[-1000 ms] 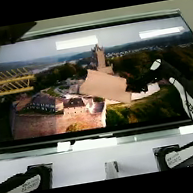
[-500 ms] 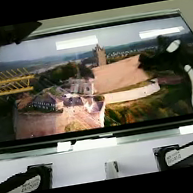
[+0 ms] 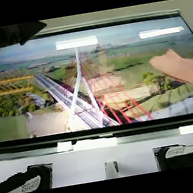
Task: Fold the shirts.
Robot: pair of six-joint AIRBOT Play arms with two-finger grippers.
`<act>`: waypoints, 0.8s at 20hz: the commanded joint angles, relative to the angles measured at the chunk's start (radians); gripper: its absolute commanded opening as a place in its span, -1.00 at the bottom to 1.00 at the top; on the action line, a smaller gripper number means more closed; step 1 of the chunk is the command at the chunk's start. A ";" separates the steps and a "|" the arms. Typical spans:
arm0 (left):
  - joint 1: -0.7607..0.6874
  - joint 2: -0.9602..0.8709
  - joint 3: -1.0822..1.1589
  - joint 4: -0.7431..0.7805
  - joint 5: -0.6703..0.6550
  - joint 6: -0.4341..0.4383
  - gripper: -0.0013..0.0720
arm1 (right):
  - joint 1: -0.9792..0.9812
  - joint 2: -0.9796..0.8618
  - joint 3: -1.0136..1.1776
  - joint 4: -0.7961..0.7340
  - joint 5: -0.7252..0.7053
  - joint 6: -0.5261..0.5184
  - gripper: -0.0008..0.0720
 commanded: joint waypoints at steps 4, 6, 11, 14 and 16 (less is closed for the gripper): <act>-0.020 0.000 0.000 0.000 0.000 0.004 -0.86 | -0.175 0.077 -0.209 -0.188 0.179 0.016 -0.91; -0.020 0.000 0.000 0.000 0.000 0.004 -0.86 | -0.175 0.126 -0.345 -0.265 0.138 0.029 -0.91; -0.020 0.000 0.000 0.000 0.000 0.004 -0.86 | -0.175 0.193 -0.585 -0.307 0.058 0.031 -0.91; -0.020 0.000 0.000 0.000 0.000 0.004 -0.86 | -0.175 0.232 -0.673 -0.340 0.018 0.042 -0.91; -0.020 0.000 0.000 0.000 0.000 0.004 -0.86 | -0.175 0.250 -0.701 -0.383 0.003 0.070 -0.91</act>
